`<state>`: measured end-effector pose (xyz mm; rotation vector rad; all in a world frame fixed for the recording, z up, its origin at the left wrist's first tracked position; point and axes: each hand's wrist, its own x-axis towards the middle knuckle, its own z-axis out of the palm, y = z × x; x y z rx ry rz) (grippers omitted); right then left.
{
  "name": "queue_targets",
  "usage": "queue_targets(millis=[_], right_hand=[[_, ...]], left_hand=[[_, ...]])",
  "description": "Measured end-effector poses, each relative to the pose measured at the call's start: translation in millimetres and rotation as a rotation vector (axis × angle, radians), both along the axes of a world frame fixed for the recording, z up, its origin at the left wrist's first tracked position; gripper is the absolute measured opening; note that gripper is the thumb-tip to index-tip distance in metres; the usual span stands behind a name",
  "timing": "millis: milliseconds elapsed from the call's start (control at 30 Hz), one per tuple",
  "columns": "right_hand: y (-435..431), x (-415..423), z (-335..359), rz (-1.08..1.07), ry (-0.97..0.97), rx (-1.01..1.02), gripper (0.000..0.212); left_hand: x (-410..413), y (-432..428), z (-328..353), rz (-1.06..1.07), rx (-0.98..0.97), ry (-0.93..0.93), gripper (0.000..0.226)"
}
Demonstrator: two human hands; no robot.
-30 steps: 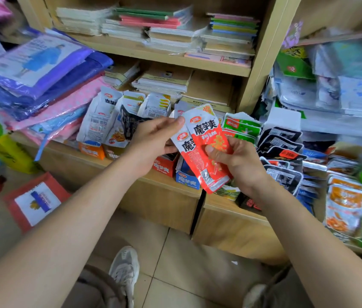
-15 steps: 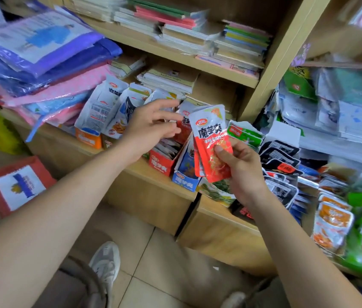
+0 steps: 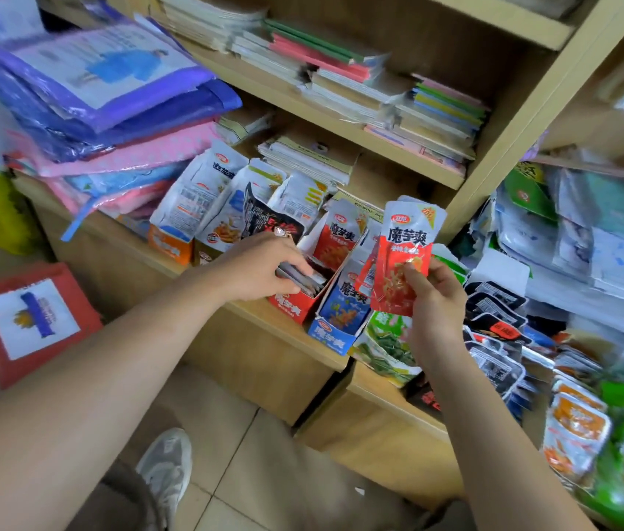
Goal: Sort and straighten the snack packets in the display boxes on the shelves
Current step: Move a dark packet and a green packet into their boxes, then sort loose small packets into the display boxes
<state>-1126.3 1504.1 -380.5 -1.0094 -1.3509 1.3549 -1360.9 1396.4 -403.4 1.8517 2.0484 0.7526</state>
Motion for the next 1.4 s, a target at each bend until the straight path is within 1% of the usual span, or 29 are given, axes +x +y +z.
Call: queue_targets(millis=[100,200,300,367,433,567,633,667,767,900,1067,1133,1200,1333,1400], right_hand=[[3,-11,3,0.007,0.013,0.036,0.004],[9,-32,10,0.016,-0.008,0.083,0.005],[18,-60,19,0.028,-0.041,0.148,0.008],[26,-79,20,0.027,-0.086,0.185,0.013],[34,-93,14,0.022,-0.193,0.243,0.017],[46,-98,4,-0.001,-0.539,0.4,0.027],[50,-95,5,-0.019,-0.648,0.449,0.028],[50,-93,7,-0.017,-0.672,0.461,0.027],[54,-89,9,-0.007,-0.687,0.472,0.025],[56,-83,12,0.008,-0.729,0.467,0.03],[56,-83,27,0.124,-0.749,0.308,0.028],[58,-85,31,0.155,-0.719,0.224,0.022],[60,-88,31,0.164,-0.647,0.147,0.019],[61,-90,26,0.05,-0.497,0.123,0.021],[64,-89,23,-0.027,-0.442,0.13,0.026]], left_hand=[[-5,-2,-2,0.0,0.016,-0.044,0.029],[-9,-5,-3,-0.003,0.033,-0.058,0.028],[-11,-10,-4,0.0,0.063,-0.074,0.027],[-11,-11,-3,-0.003,0.082,-0.07,0.026],[-11,-11,-3,0.0,0.1,-0.06,0.026],[-13,-10,-7,0.024,0.109,-0.071,0.024],[-13,-10,-8,0.044,0.136,-0.077,0.019],[-12,-10,-7,0.058,0.167,-0.095,0.017],[-8,-8,-3,0.125,0.259,-0.159,0.011],[-4,2,-2,0.222,0.338,-0.147,0.011],[-1,11,1,0.313,0.357,-0.154,0.01],[0,12,1,0.325,0.349,-0.142,0.01],[-1,12,0,0.315,0.34,-0.148,0.01],[-8,7,0,0.258,0.323,-0.168,0.008],[-10,2,2,0.231,0.311,-0.159,0.007]])
